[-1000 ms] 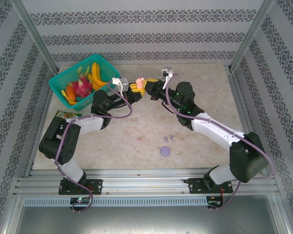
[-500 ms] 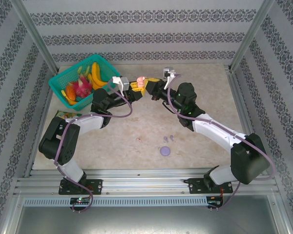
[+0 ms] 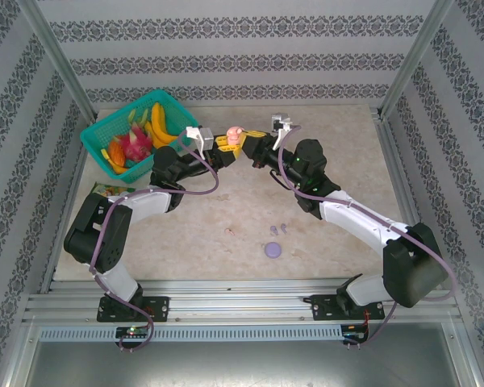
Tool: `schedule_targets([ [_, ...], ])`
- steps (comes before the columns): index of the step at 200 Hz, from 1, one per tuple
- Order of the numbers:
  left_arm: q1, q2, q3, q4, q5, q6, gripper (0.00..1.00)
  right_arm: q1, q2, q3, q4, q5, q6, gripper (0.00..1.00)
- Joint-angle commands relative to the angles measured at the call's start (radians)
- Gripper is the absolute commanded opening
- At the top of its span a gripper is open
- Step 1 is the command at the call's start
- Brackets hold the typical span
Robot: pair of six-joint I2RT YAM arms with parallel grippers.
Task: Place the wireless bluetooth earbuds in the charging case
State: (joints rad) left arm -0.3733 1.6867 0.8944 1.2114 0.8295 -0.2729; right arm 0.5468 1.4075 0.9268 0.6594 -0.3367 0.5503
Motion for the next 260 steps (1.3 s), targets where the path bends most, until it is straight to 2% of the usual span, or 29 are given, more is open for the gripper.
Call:
schedule_targets([
  [1,-0.015,-0.025,0.037,0.131,-0.001,-0.007,0.0,-0.005,0.005,-0.025,-0.075,-0.024,-0.009,0.21],
  [58,-0.015,-0.019,0.031,0.142,-0.005,-0.016,0.0,-0.015,0.002,-0.001,-0.087,-0.028,-0.009,0.31],
  [90,-0.016,-0.022,0.02,0.145,-0.011,-0.016,0.0,-0.032,-0.026,0.007,-0.089,-0.025,0.012,0.48],
  [139,-0.016,-0.022,-0.005,0.15,-0.029,-0.007,0.0,-0.089,-0.142,-0.007,-0.135,-0.032,0.066,0.67],
  [178,-0.013,-0.01,-0.013,0.152,-0.045,-0.003,0.0,-0.12,-0.245,-0.022,-0.264,-0.039,0.083,0.7],
  [223,-0.003,-0.018,-0.033,0.157,-0.064,0.007,0.0,-0.118,-0.314,-0.058,-0.586,-0.042,0.051,0.7],
  [260,0.021,-0.046,-0.053,0.144,-0.066,0.018,0.0,-0.021,-0.234,-0.111,-0.771,-0.009,-0.009,0.68],
])
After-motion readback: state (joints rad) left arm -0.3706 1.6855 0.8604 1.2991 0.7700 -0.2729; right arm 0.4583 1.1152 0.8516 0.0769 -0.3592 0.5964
